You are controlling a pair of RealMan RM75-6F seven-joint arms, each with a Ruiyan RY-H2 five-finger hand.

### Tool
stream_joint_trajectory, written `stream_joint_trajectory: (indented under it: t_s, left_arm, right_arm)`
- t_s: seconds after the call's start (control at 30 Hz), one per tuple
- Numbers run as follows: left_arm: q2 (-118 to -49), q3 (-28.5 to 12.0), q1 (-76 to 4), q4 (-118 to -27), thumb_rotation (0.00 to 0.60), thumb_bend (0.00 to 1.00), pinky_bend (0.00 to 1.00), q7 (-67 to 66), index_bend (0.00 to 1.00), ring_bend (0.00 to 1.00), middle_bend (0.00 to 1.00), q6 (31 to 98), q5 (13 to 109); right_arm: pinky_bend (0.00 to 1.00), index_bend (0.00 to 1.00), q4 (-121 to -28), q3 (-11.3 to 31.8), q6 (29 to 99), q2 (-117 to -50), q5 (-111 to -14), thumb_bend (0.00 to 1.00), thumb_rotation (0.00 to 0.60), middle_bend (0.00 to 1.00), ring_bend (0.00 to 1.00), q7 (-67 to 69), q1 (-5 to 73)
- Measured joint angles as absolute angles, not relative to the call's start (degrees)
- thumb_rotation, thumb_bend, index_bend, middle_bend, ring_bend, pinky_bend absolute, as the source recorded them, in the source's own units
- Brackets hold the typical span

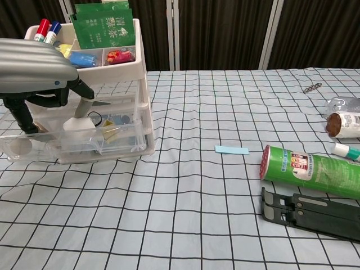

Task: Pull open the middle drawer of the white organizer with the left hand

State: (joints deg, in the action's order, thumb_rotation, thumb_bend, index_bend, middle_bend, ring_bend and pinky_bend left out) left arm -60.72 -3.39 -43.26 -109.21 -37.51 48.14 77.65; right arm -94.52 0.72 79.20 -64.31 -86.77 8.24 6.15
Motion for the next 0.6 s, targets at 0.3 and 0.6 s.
stream_joint_trajectory:
  t_s: [0.3,0.6]
  left_arm:
    - [-61.74,-3.51,-43.16,-109.34,0.6,0.0,0.84,-38.05,0.41,0.92,0.94,50.16,77.31]
    - [-62.89,-3.02,-43.58,-109.47,0.6,0.08,0.84,-39.11,0.47,0.92,0.94,49.99,76.57]
  right_arm:
    - [0.0,0.04,-94.51,0.62,79.08,-64.39,-86.94,0.11,0.6,0.0,0.0,8.07,6.2]
    - [0.0,0.04,-94.57,0.67,79.18,-64.24,-87.0,0.11,0.6,0.0,0.0,8.42,6.19]
